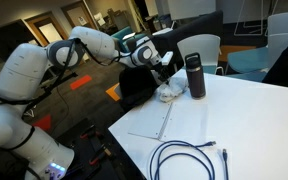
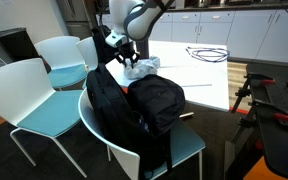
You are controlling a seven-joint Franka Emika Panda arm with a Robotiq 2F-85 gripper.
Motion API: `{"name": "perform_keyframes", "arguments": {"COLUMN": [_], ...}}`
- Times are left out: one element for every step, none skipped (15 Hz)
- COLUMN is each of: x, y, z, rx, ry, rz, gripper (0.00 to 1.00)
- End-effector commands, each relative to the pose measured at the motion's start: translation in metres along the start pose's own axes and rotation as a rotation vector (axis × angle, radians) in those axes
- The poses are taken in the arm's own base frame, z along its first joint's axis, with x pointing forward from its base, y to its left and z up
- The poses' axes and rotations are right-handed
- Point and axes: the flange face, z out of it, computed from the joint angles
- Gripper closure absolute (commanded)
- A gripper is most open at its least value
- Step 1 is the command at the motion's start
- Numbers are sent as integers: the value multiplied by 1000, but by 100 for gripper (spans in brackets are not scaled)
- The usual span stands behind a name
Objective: Pick up the bottle from the bag and put it on the table, then pick up the cloth and cable on the table and put them in the bag
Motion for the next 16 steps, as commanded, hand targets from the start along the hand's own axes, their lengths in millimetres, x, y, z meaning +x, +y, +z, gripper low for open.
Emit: {"name": "perform_keyframes", "arguments": {"x": [0,1,1,3,4,7,11,14,19,23,29,35,40,48,55,64], "y": [7,7,7,7,6,6,4,2,-2,-4,-9,-12,-14,-16,-19,-22], "z": [-8,-9,-9,-10,-11,-14,-21,-28,-39,-49,-63,-76,-89,-103,-118,-132], "rx": [-16,-17,-14,-15,-6,-1,3,23,20,21,9,-2,-6,-23,-33,-49], "ry": [3,6,6,11,17,23,25,22,21,10,5,4,-5,-11,-21,-29], "rz": [6,4,7,2,5,4,0,14,7,8,-2,-17,-27,-53,-73,-104], "gripper": [95,99,100,100,99,98,98,98,98,98,98,98,98,98,98,98]}}
